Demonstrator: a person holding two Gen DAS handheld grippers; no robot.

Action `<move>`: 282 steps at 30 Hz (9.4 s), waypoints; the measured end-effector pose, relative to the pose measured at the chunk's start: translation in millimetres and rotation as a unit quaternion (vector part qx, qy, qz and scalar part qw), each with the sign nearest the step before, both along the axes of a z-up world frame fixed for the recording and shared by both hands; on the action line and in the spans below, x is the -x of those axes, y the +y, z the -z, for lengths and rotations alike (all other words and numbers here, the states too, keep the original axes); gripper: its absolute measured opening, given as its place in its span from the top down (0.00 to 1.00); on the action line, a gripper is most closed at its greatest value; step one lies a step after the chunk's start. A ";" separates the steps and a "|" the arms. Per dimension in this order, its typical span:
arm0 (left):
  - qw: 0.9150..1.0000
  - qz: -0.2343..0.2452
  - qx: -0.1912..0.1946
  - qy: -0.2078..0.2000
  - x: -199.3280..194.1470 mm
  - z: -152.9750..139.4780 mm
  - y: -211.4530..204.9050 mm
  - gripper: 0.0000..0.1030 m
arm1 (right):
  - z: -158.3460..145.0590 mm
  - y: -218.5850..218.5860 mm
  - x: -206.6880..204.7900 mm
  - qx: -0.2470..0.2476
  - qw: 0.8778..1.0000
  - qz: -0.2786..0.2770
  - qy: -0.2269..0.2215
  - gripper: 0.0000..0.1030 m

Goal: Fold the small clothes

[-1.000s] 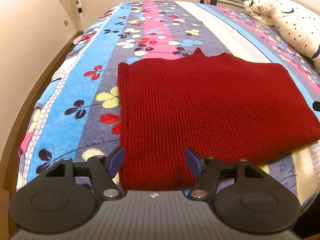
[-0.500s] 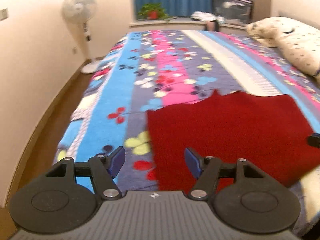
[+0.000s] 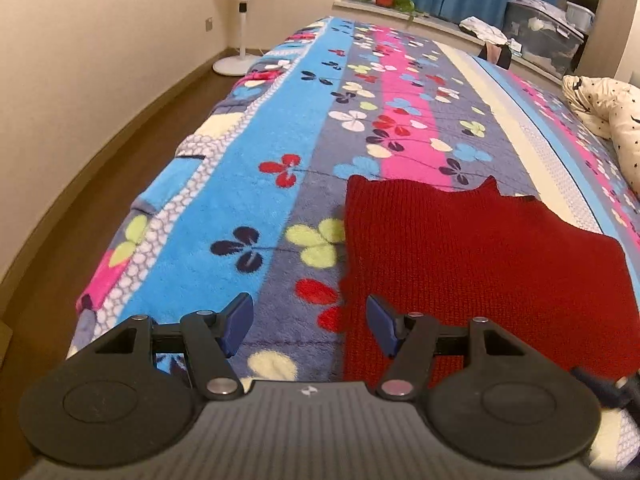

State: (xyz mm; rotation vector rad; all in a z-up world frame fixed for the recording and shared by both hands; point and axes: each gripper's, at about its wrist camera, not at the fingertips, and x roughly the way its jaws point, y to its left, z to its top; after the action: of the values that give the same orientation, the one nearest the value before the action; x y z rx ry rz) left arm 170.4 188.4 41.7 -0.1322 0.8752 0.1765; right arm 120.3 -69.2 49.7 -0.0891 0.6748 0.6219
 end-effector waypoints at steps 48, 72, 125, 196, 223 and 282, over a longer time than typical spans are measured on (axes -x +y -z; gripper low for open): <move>0.988 -0.045 0.146 0.024 -26.4 19.9 32.5 0.27 | -0.9 84.3 1.8 0.009 0.986 -0.102 -0.128 0.84; 0.976 -0.030 0.213 0.025 -28.4 22.7 25.0 0.18 | -16.3 62.6 10.0 0.001 0.988 -0.078 -0.133 0.85; 0.930 0.080 0.355 -0.057 -77.9 -8.9 95.4 0.67 | -109.5 99.3 15.3 -0.104 0.984 -0.056 -0.131 0.86; 0.926 0.377 -0.021 0.010 -2.6 49.4 -182.5 0.52 | -23.9 -231.7 -48.9 -0.198 0.903 0.349 0.153 0.44; 0.920 0.392 -0.014 0.008 -0.9 53.3 -183.2 0.46 | 68.7 -214.7 -152.8 -0.077 0.873 0.406 0.259 0.97; 0.954 0.297 -0.015 -0.037 -7.8 26.1 -166.0 0.17 | 84.3 -240.9 -100.6 -0.173 0.879 0.327 0.300 0.23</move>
State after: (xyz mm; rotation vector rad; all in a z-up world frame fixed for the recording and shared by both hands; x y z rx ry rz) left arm 178.3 22.5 15.6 0.1547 0.8032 -0.3756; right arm 220.9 -310.1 -34.5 0.6747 1.1111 0.0858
